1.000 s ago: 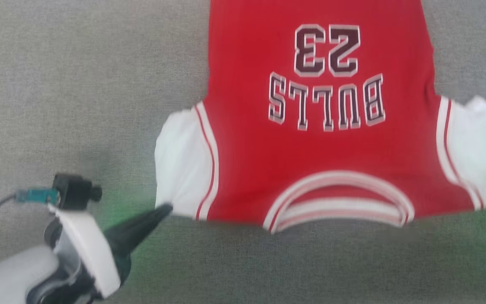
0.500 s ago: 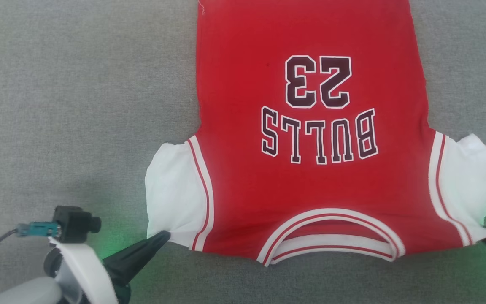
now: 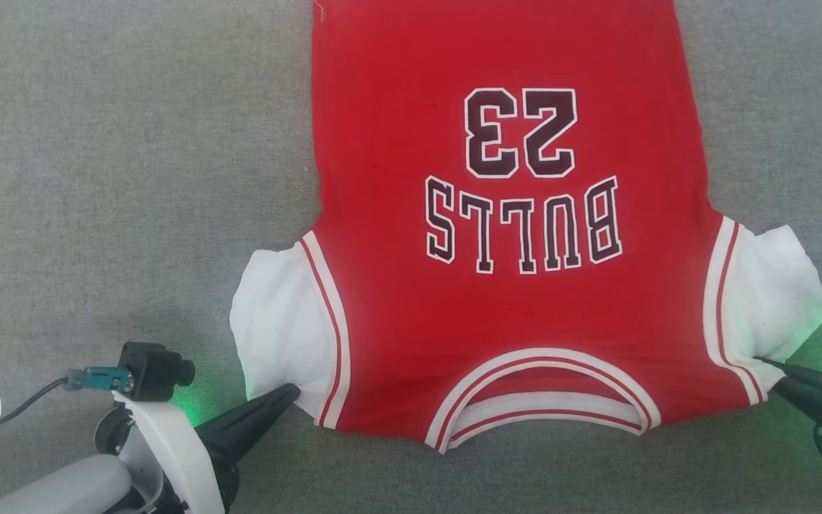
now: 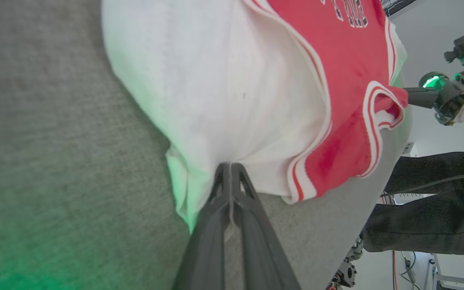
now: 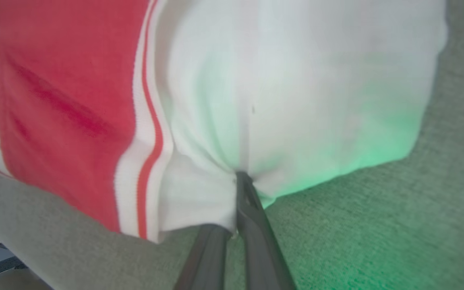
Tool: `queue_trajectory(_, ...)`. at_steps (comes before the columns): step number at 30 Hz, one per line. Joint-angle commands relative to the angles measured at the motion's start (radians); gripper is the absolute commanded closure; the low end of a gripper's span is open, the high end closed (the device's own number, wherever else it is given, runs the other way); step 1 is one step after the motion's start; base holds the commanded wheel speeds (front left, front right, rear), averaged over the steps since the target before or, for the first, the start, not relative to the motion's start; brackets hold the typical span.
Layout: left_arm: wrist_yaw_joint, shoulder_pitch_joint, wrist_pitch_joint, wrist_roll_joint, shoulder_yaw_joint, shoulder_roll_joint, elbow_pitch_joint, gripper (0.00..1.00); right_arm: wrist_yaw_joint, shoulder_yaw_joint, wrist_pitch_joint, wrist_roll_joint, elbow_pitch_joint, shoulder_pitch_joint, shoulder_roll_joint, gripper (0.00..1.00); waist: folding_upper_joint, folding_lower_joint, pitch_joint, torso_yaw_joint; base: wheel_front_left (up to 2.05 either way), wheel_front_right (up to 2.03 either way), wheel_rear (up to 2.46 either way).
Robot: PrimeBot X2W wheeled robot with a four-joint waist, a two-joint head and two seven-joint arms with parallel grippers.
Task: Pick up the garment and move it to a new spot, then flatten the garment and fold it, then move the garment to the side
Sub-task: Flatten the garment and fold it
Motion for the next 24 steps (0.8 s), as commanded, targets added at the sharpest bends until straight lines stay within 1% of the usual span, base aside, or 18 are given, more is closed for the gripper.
queue_trajectory(1,0.014,0.029,0.006,0.008,-0.024,-0.055,0.045,1.00,-0.019,-0.006,-0.002,-0.026,0.017,0.023,0.054,0.00,-0.0002,0.0000,-0.011,-0.005,0.00,0.00,0.00)
queue_trajectory(2,0.014,0.029,0.006,0.008,-0.024,-0.055,0.045,1.00,-0.019,-0.006,-0.002,-0.026,0.017,0.023,0.054,0.00,-0.0002,0.0000,-0.011,-0.005,0.00,0.00,0.00)
queue_trajectory(4,0.013,0.041,-0.007,0.004,-0.024,-0.054,0.032,1.00,-0.019,-0.032,-0.005,-0.048,-0.008,0.039,0.012,0.00,-0.0002,0.0000,-0.020,-0.008,0.00,0.00,0.00)
queue_trajectory(6,0.013,0.051,-0.017,0.005,-0.022,-0.051,0.014,1.00,-0.019,-0.067,-0.003,-0.051,-0.054,0.057,-0.050,0.00,-0.0002,0.0000,-0.024,-0.009,0.00,0.00,0.00)
queue_trajectory(9,0.010,0.055,-0.029,0.016,-0.019,-0.044,-0.011,1.00,-0.011,-0.137,0.001,-0.030,-0.156,0.084,-0.162,0.00,-0.0002,0.0000,-0.021,-0.004,0.00,0.00,0.00)
queue_trajectory(13,0.009,0.047,-0.044,0.029,-0.009,-0.044,-0.045,1.00,-0.010,-0.251,-0.002,0.058,-0.274,0.121,-0.315,0.00,-0.0002,0.0000,-0.005,0.020,0.00,0.00,0.00)
queue_trajectory(15,0.009,0.035,-0.046,0.041,-0.008,-0.050,-0.059,1.00,-0.011,-0.314,-0.009,0.102,-0.309,0.111,-0.369,0.00,-0.0002,0.0000,0.008,0.038,0.00,0.00,0.00)
queue_trajectory(18,0.008,-0.002,-0.043,0.066,-0.007,-0.073,-0.075,1.00,-0.011,-0.402,0.024,0.127,-0.301,0.060,-0.396,0.00,-0.0002,0.0000,0.043,0.074,0.00,0.00,0.00)
queue_trajectory(20,0.008,-0.028,-0.035,0.083,-0.008,-0.095,-0.083,1.00,-0.011,-0.454,0.074,0.139,-0.282,0.009,-0.391,0.00,-0.0002,0.0000,0.069,0.103,0.00,0.00,0.00)
queue_trajectory(22,0.007,-0.055,-0.024,0.093,-0.011,-0.120,-0.087,1.00,-0.011,-0.491,0.148,0.134,-0.243,-0.055,-0.349,0.00,-0.0002,0.0000,0.093,0.135,0.00,0.00,0.00)
queue_trajectory(24,0.007,-0.082,-0.006,0.111,-0.016,-0.151,-0.094,1.00,-0.011,-0.519,0.246,0.116,-0.183,-0.131,-0.300,0.00,-0.0002,0.0000,0.117,0.178,0.00,0.00,0.00)
